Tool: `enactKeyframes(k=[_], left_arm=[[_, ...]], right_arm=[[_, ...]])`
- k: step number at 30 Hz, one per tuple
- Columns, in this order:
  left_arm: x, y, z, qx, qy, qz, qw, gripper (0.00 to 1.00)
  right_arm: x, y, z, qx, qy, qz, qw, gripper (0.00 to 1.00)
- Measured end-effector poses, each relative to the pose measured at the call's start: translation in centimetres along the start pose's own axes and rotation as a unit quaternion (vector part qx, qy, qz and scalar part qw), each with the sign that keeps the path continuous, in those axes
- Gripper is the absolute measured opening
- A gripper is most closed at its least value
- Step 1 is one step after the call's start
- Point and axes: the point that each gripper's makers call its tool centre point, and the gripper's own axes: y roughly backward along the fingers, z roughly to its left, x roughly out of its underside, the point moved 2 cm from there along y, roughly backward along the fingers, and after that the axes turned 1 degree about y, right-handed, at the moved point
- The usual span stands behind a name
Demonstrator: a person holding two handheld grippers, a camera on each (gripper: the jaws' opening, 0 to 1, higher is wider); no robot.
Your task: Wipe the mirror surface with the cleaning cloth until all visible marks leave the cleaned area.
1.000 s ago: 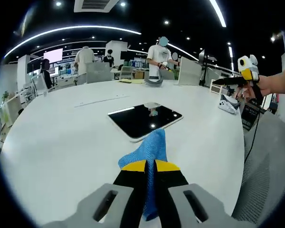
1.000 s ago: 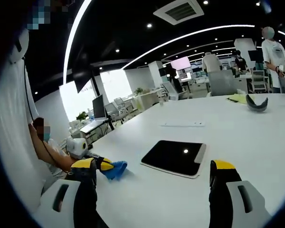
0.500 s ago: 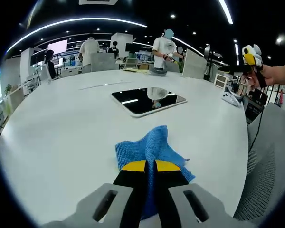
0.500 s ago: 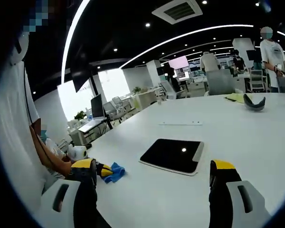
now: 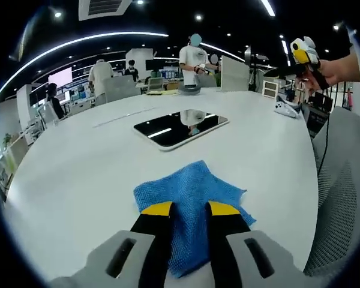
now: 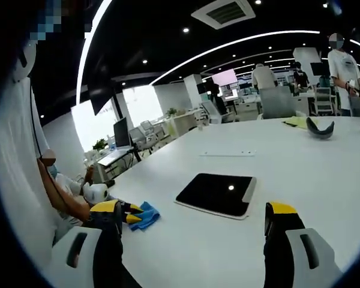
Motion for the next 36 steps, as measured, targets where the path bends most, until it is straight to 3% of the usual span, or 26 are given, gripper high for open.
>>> enactKeyframes(k=[3,6,14,20,23,29,34,36], left_arm=[[-0.1,0.0,-0.1,0.000,-0.007,-0.002,1.0000,0.22],[-0.1,0.1,0.7,-0.019,0.002,-0.003,0.9998,0.31],[-1.3,1.0,0.1,-0.006,0.000,-0.017,0.9998,0.41],[-5.4,2.6,0.2,-0.004,-0.002,-0.063,0.9980,0.48],[-8.6,3.4,-0.2,0.007,-0.007,-0.093,0.9956,0.55],[-13.6,4.6,-1.5,0.032,0.007,-0.131,0.9909,0.74],[-16.7,5.0,-2.4,0.045,0.041,-0.146,0.9874,0.98],[-17.8,5.4,-2.4,0.044,0.046,-0.160,0.9850,0.99]], right_arm=[[0.1,0.0,-0.1,0.001,-0.001,0.001,1.0000,0.99],[0.1,0.0,-0.1,0.001,0.000,0.002,1.0000,0.99],[0.0,0.0,0.1,0.000,0.001,0.000,1.0000,0.99],[-0.3,0.0,0.3,-0.005,0.004,-0.004,1.0000,0.99],[-0.5,-0.1,0.4,-0.008,0.006,-0.007,0.9999,0.99],[-0.7,0.0,0.6,-0.014,0.011,-0.012,0.9998,1.00],[-0.6,0.2,0.7,-0.016,0.014,-0.015,0.9997,1.00],[-0.6,0.3,0.7,-0.017,0.015,-0.017,0.9996,1.00]])
